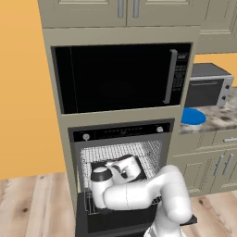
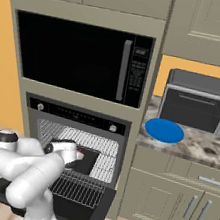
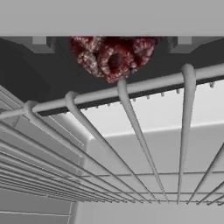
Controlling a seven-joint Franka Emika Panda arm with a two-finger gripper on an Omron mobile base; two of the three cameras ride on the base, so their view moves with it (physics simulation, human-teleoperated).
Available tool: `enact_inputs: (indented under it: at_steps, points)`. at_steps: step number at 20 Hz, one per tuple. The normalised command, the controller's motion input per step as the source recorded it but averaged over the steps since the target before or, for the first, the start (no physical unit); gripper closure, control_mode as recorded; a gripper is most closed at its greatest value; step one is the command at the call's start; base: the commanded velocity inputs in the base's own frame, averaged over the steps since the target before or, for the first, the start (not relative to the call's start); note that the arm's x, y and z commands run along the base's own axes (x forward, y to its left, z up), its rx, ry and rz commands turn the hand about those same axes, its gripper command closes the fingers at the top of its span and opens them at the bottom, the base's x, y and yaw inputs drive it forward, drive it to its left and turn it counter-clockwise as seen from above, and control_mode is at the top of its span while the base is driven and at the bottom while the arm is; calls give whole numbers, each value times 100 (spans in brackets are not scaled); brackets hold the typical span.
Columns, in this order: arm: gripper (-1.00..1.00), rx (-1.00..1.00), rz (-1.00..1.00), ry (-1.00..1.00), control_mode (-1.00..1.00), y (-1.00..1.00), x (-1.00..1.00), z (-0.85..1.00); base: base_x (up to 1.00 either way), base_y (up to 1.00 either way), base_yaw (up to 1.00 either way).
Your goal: Take the baked cake out of the oven and place it on the plate for cooling. Then close the oven door.
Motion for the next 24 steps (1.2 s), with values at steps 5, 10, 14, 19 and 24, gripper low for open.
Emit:
enact_inputs:
  at_steps: [5,10,14,19,24]
  points:
    - [-100,0,0,0,-100,-38,-15,-25,0,0,0]
    - [-100,0,1,1,-100,-2,-15,-21,0,0,0]
    - [-100,0,4,0,-100,0,-1,-11,0,0,0]
    - [-100,0,5,0,-100,0,0,-6,0,0,0]
    - [-100,0,4,0,-100,0,0,-1,0,0,0]
